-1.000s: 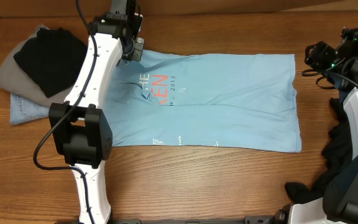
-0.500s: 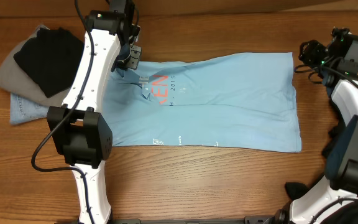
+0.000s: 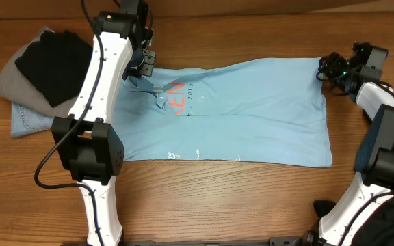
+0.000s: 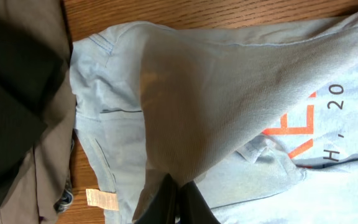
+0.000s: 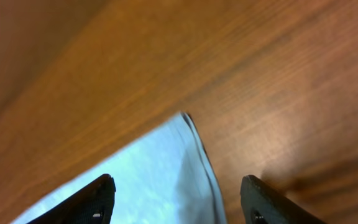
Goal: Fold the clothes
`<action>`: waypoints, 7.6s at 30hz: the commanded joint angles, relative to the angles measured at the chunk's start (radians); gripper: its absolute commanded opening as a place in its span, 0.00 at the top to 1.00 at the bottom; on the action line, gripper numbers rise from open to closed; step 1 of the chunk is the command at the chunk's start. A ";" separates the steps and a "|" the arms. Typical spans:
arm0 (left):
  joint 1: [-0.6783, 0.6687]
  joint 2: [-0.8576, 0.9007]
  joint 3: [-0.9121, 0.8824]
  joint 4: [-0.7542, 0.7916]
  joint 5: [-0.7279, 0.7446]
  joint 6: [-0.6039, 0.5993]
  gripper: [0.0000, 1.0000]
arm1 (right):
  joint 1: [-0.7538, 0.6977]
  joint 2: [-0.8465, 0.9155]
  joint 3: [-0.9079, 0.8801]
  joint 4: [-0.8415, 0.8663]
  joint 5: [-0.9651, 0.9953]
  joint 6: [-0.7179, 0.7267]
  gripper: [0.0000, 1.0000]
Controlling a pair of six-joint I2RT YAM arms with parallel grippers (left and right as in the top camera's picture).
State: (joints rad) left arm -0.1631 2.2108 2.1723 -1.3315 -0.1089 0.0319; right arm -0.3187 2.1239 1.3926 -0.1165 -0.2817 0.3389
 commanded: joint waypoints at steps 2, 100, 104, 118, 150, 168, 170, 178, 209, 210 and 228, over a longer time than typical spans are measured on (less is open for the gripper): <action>0.005 -0.002 0.026 0.001 0.008 -0.013 0.96 | 0.007 -0.003 0.048 0.018 -0.011 0.002 0.32; 0.109 -0.006 0.154 -0.359 0.080 -0.031 0.96 | 0.014 -0.235 0.117 -0.822 0.113 -0.085 0.93; 0.118 -0.006 0.146 -0.359 0.128 -0.023 0.96 | 0.014 -0.235 0.117 -0.900 0.164 -0.085 0.93; 0.117 -0.158 -0.170 -0.359 0.128 -0.002 0.95 | 0.014 -0.235 0.117 -1.058 0.245 -0.084 0.89; 0.106 -0.158 -0.190 -0.358 0.084 -0.013 0.94 | 0.063 -0.234 -0.047 -1.080 0.102 -0.130 0.76; 0.109 -0.158 -0.190 -0.346 0.083 -0.010 0.93 | 0.001 -0.247 -0.004 -1.059 -0.084 -0.238 0.52; 0.109 -0.158 -0.190 -0.340 0.083 -0.010 0.93 | 0.028 -0.247 -0.004 -1.035 -0.062 -0.235 0.48; 0.109 -0.158 -0.190 -0.337 0.084 -0.010 0.92 | 0.125 -0.247 -0.032 -1.002 0.262 -0.090 0.44; 0.109 -0.158 -0.190 -0.310 0.084 -0.010 0.91 | 0.291 -0.264 0.032 -1.080 0.502 0.060 0.52; 0.109 -0.158 -0.190 -0.310 0.084 -0.010 0.91 | 0.291 -0.262 0.029 -1.067 0.502 0.060 0.53; 0.109 -0.158 -0.190 -0.297 0.084 -0.010 0.91 | 0.292 -0.168 0.014 -1.009 0.464 0.058 0.52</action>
State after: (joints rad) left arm -0.0525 2.0823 1.9881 -1.6302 -0.0158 0.0212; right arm -0.0273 1.9182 1.4048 -1.1221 0.1833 0.3885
